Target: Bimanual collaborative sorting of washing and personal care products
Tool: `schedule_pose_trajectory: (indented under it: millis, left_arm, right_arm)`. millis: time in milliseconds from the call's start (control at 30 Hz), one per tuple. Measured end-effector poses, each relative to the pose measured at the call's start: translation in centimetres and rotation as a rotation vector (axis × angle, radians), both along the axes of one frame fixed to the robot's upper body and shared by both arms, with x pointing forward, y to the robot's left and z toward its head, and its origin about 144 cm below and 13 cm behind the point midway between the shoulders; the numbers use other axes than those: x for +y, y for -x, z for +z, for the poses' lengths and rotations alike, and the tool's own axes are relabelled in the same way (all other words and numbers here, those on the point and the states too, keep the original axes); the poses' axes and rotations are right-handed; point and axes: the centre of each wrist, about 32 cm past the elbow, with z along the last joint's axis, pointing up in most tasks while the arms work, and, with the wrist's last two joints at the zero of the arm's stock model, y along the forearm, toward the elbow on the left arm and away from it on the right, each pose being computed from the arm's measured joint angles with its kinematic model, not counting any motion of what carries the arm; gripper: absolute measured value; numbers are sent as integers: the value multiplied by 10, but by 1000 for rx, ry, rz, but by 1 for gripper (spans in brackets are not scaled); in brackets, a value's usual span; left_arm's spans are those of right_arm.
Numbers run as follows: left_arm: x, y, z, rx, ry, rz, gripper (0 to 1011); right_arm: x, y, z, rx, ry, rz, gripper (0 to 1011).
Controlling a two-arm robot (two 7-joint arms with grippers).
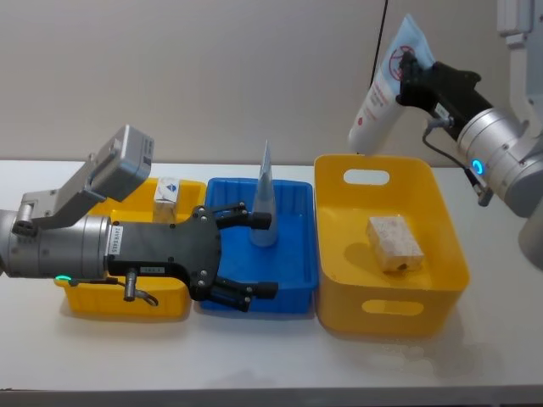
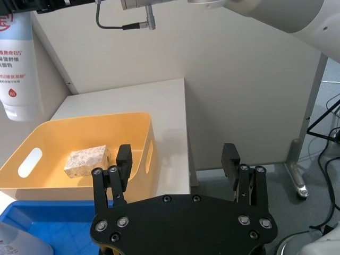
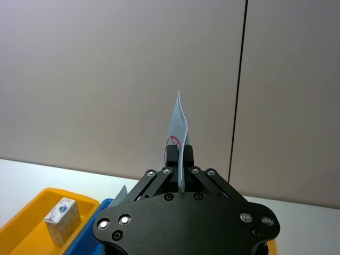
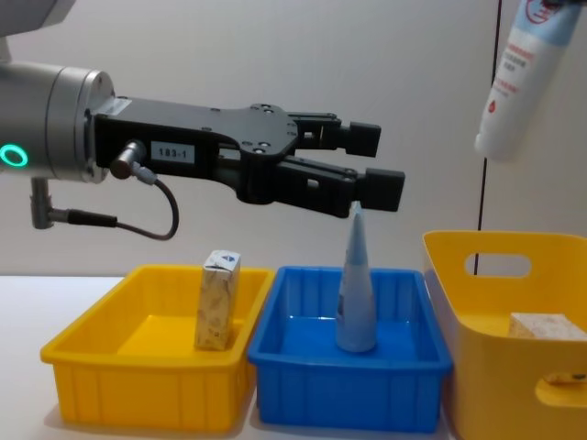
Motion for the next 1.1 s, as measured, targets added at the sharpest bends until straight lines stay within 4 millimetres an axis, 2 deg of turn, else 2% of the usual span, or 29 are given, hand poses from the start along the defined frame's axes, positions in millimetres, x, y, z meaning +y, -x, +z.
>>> schedule_pose_trajectory:
  millis: [567, 633, 733, 800, 867, 967, 1000, 1033, 1100]
  left_arm:
    - [0, 0, 0, 0, 0, 0, 1001]
    - [0, 0, 0, 0, 0, 0, 1001]
    - [0, 0, 0, 0, 0, 0, 1001]
    - [0, 0, 0, 0, 0, 0, 1001]
    - [0, 0, 0, 0, 0, 0, 1001]
    - [0, 0, 0, 0, 0, 0, 1001]
    - [0, 0, 0, 0, 0, 0, 1001]
    - [0, 0, 0, 0, 0, 0, 1001]
    - [0, 0, 0, 0, 0, 0, 1001]
  right_arm:
    - [-8, 0, 5, -7, 12, -32, 34]
    - [-8, 0, 6, -7, 13, -33, 69]
    - [-9, 0, 6, -9, 14, -35, 179]
    - [-9, 0, 6, -9, 14, -36, 200]
    - [-9, 0, 6, -9, 14, -37, 301]
    - [-9, 0, 7, -9, 14, -38, 408]
    - [-9, 0, 7, -9, 14, -38, 408]
    - [-9, 0, 7, -9, 14, -38, 472]
    - [-9, 0, 7, -9, 15, -39, 533]
